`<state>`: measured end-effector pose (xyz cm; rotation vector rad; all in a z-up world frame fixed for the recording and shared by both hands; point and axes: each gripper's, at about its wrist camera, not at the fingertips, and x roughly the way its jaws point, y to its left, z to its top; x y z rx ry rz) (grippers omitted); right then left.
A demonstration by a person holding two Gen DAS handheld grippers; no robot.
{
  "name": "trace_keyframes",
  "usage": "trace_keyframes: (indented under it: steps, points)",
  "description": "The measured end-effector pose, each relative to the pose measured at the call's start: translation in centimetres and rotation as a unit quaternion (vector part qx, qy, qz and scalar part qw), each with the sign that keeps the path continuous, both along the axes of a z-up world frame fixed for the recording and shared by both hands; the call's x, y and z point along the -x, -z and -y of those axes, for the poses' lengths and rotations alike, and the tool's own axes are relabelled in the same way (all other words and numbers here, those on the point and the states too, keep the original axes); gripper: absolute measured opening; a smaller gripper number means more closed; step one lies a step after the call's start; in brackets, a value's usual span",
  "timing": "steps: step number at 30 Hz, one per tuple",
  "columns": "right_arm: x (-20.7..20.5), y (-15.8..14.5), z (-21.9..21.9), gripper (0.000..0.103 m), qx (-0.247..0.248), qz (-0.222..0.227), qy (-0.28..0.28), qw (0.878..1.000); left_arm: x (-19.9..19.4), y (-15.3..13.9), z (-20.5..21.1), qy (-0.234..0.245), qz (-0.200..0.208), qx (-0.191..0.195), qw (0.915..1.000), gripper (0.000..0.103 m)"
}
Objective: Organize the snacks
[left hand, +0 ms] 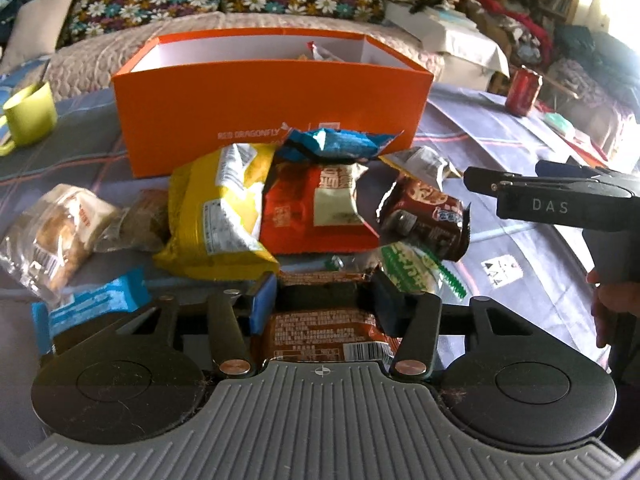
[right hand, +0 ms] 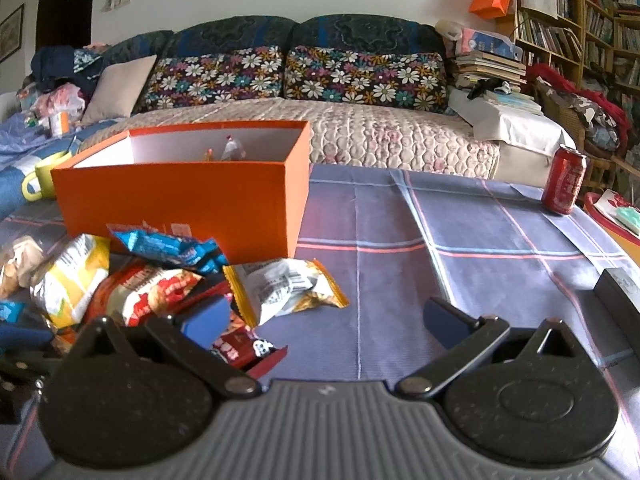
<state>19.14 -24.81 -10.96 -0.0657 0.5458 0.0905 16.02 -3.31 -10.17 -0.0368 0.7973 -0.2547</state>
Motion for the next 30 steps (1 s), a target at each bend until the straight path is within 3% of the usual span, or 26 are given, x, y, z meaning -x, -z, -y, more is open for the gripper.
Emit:
trace_keyframes:
  steps: [8,11,14,16,21,26,30]
  points:
    - [0.2,0.2,-0.1,0.103,0.003,-0.005,-0.008,1.000,3.1,0.2,-0.6,0.014,0.009,-0.045,0.9988,0.025]
    - [0.5,0.8,-0.1,0.103,0.009,-0.013,-0.019,1.000,4.5,0.6,-1.0,0.018,0.011,-0.070,0.9973,0.035]
    - [1.2,1.5,0.2,0.103,0.015,-0.025,-0.028,0.999,6.2,0.2,-2.3,0.017,0.021,-0.065,0.9975,0.040]
    - [1.6,1.8,0.4,0.103,0.018,-0.026,-0.028,0.999,7.4,-0.6,-3.7,0.003,0.041,-0.048,0.9980,0.059]
    - [2.3,1.2,1.0,0.103,-0.029,-0.016,-0.035,0.999,7.5,-2.1,-7.0,-0.059,0.082,-0.064,0.9928,0.067]
    - [2.9,0.2,-0.8,0.103,-0.054,-0.004,-0.086,0.995,5.2,-1.3,-9.8,-0.090,0.064,-0.088,0.9900,0.067]
    - [3.9,-0.7,-3.6,0.103,-0.092,-0.005,-0.174,0.980,4.1,-0.5,-10.4,-0.110,0.060,-0.102,0.9868,0.067]
